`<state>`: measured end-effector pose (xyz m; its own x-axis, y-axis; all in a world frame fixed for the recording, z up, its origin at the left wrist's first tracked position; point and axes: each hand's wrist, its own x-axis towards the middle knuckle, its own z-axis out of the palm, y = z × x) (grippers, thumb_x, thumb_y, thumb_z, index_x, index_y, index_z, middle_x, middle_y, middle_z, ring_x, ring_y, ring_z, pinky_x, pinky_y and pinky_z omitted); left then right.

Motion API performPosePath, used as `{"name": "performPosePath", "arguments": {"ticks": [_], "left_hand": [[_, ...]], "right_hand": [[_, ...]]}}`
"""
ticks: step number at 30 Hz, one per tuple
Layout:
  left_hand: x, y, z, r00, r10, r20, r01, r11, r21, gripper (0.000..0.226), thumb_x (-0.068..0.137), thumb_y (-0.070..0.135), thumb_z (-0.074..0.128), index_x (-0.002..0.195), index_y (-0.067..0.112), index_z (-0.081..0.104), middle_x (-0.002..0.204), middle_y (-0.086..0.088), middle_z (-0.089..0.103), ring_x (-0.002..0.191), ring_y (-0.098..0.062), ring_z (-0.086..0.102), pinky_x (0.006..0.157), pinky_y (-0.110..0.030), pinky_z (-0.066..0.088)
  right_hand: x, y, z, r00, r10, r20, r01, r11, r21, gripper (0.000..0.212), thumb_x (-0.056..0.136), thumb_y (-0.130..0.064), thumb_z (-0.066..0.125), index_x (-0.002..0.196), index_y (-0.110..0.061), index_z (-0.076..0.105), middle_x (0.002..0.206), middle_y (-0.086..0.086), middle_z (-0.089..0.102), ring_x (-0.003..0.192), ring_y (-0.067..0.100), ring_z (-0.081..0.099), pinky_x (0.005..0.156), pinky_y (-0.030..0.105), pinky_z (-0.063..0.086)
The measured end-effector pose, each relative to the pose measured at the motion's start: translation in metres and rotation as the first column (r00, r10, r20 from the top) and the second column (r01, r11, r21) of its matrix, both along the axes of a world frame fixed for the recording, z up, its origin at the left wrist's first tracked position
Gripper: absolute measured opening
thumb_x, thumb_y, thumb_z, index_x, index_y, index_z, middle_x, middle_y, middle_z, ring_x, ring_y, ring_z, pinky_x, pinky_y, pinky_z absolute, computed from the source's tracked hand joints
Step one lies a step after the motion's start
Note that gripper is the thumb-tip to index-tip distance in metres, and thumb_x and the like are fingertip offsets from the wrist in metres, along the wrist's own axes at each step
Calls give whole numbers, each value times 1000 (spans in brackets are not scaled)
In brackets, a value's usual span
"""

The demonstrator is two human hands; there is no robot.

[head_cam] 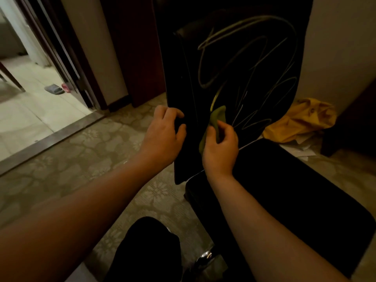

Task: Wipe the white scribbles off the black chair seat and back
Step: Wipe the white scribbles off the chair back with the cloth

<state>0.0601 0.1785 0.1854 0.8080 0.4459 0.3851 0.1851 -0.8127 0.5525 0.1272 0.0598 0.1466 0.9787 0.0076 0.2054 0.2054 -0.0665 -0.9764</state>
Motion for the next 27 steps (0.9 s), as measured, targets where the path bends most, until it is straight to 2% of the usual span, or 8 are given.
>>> {"name": "performPosePath", "arguments": {"ticks": [3,8,11,13,16,20,22,27], "left_hand": [[2,-1,7,1000,-10,-16,10,1000,-30,36,100,30,61,135,22,52,132,4,39,104,-12,55,84,-20,48],[5,-5,5,997,-44,-57,45,999,26,37,97,27,64,132,19,54,125,0,48,115,-22,49,99,-35,48],[5,0,8,997,-53,-58,52,999,-8,35,98,31,63,131,22,53,124,3,44,115,-20,50,97,-33,48],[4,3,12,997,-68,-33,67,998,-19,36,98,31,63,132,21,53,126,3,42,115,-19,51,98,-35,52],[7,5,18,995,-80,54,79,997,13,37,97,24,66,132,16,55,126,1,43,111,-18,53,96,-36,54],[17,5,27,990,-61,125,64,998,-20,36,96,17,66,131,17,56,127,0,42,108,-20,54,92,-37,55],[21,5,28,993,-54,102,56,998,-20,36,95,17,66,130,18,57,126,0,46,110,-20,53,94,-36,53],[28,5,32,997,-28,77,35,996,-84,10,94,22,61,103,25,56,99,3,56,94,-22,54,81,-42,55]], "right_hand": [[-2,1,15,994,60,92,-58,998,-29,12,98,-23,64,110,-22,68,112,-1,59,92,-13,55,74,2,41],[16,16,59,933,139,331,-107,988,-114,16,97,-19,65,112,-20,70,109,-7,55,96,-4,55,83,5,41],[49,16,64,988,4,157,16,992,-124,17,100,-20,59,117,-20,64,117,-2,53,92,0,52,77,5,39],[62,14,55,997,-43,-70,36,994,-102,15,102,-27,55,117,-23,59,120,1,57,98,13,59,77,22,46],[52,11,41,985,-46,-164,25,991,-128,13,103,-31,52,113,-22,54,106,2,62,90,20,63,62,26,43],[28,17,39,1000,13,6,-12,992,-125,6,103,-30,52,107,-27,54,101,-1,63,85,13,63,67,31,49],[25,22,50,983,93,156,-71,987,-141,7,102,-28,55,108,-26,56,107,-2,61,90,7,61,73,23,49],[35,36,87,882,260,394,-130,936,-327,15,99,-28,59,113,-24,63,109,-8,55,97,8,55,77,18,44]]}}
